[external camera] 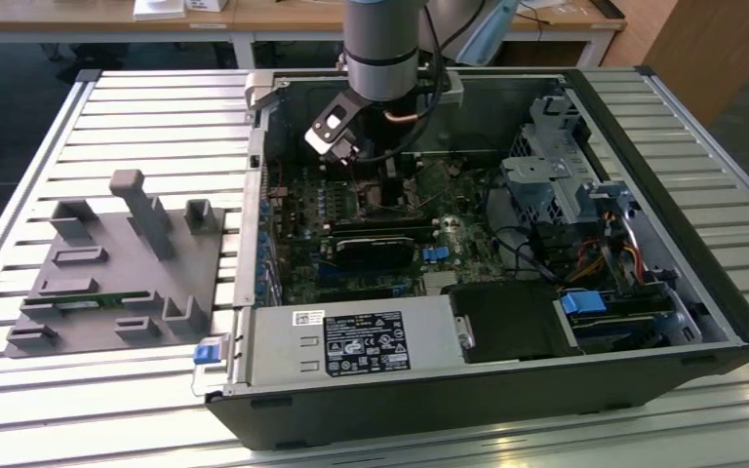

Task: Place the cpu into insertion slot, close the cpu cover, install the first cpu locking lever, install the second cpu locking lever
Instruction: 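Place the cpu into insertion slot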

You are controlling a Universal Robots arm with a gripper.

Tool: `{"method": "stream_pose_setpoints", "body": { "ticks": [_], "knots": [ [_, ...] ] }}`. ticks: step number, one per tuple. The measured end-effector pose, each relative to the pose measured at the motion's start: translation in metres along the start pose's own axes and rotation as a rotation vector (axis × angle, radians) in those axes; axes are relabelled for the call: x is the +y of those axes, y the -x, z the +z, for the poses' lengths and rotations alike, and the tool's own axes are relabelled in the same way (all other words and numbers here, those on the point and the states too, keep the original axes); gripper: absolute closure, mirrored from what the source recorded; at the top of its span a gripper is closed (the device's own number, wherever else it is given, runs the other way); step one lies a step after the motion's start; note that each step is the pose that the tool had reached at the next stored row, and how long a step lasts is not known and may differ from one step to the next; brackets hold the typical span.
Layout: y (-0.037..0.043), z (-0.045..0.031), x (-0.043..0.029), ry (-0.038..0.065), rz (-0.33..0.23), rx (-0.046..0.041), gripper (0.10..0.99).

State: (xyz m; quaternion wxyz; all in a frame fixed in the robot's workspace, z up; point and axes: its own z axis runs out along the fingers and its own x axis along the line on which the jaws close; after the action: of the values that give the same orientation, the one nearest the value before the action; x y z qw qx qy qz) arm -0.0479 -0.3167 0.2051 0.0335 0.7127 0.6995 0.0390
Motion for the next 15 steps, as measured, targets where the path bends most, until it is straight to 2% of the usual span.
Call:
{"method": "stream_pose_setpoints", "body": {
  "ticks": [1, 2, 3, 4, 5, 7, 8, 9, 10, 11, 15],
  "knots": [
    [0.0, -0.0013, 0.0003, -0.003, 0.0, -0.0001, 0.553],
    [-0.0001, -0.002, 0.0011, -0.008, 0.0, -0.0001, 0.553],
    [-0.0001, -0.0023, 0.0019, -0.015, 0.0, 0.0, 0.616],
    [0.0002, -0.0024, 0.0026, -0.022, 0.0, 0.0002, 0.616],
    [0.0007, -0.0025, 0.0032, -0.029, 0.0, 0.0005, 0.729],
    [0.0023, -0.0025, 0.0045, -0.041, 0.0, 0.001, 0.729],
    [0.0034, -0.0024, 0.0051, -0.045, 0.001, 0.0019, 0.788],
    [0.0048, -0.0023, 0.0057, -0.048, 0.001, 0.0035, 0.788],
    [0.006, -0.0023, 0.0064, -0.049, 0.001, 0.0055, 0.847],
    [0.007, -0.0021, 0.0076, -0.049, 0.001, 0.008, 0.965],
    [0.0079, -0.002, 0.0087, -0.049, 0.001, 0.0101, 0.98]
  ]
}}
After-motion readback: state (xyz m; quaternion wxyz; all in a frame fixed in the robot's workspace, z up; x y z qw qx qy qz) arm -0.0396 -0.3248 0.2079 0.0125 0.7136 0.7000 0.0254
